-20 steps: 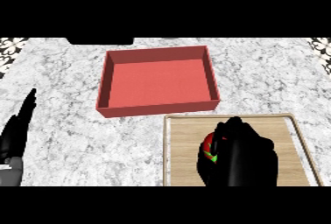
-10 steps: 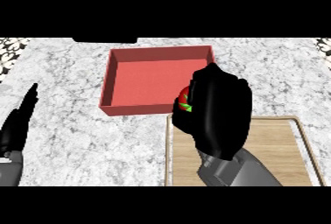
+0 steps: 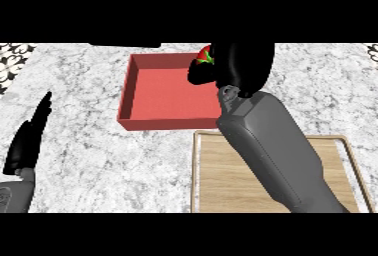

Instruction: Pick the tomato from the tray and place it in the cardboard box

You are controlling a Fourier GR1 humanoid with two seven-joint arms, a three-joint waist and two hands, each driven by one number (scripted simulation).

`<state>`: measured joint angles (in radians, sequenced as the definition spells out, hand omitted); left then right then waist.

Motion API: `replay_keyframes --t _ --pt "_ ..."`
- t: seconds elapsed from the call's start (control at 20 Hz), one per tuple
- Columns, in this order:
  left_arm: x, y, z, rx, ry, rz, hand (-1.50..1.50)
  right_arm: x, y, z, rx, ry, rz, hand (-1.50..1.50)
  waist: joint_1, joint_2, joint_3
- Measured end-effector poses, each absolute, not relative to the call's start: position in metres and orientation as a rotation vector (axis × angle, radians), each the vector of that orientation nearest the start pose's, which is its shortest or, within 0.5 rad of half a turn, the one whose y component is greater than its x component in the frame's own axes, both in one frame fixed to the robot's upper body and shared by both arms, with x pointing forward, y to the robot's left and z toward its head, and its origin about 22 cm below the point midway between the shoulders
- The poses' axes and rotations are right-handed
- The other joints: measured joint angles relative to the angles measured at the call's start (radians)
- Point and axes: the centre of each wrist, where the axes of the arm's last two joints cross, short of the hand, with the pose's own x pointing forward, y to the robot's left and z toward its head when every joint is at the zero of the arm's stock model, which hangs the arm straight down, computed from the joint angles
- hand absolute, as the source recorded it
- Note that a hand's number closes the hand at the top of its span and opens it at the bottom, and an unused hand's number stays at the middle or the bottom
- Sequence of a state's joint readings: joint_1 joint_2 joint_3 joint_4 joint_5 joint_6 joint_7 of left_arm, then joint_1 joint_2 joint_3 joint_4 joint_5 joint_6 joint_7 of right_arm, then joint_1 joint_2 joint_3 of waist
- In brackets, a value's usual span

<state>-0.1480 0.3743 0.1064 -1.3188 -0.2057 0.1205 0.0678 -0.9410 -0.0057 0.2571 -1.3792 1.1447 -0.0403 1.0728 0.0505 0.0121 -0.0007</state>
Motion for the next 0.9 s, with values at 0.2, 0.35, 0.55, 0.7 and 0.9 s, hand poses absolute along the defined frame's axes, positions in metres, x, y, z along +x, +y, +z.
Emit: replay_keyframes --t 0.2,0.35,0.55,0.7,0.9 --pt "0.280 0.346 0.019 0.611 -1.397 -0.251 0.00 0.376 -0.042 0.215 -1.158 -1.394 0.410 1.50 0.006 0.004 0.000" --pt "0.282 0.341 0.020 0.610 -1.403 -0.256 0.00 0.399 -0.043 0.206 -1.148 -1.363 0.382 1.50 0.011 0.006 0.000" --pt "0.281 0.342 0.020 0.612 -1.409 -0.256 0.00 0.423 -0.046 0.186 -1.162 -1.295 0.363 1.50 0.017 0.009 0.000" --pt "0.284 0.341 0.024 0.611 -1.412 -0.264 0.00 0.434 -0.054 0.169 -1.150 -1.240 0.315 -1.50 0.021 0.011 0.000" --pt "0.284 0.336 0.024 0.604 -1.419 -0.267 0.00 0.443 -0.063 0.153 -1.078 -1.185 0.237 -1.50 0.035 0.016 0.001"
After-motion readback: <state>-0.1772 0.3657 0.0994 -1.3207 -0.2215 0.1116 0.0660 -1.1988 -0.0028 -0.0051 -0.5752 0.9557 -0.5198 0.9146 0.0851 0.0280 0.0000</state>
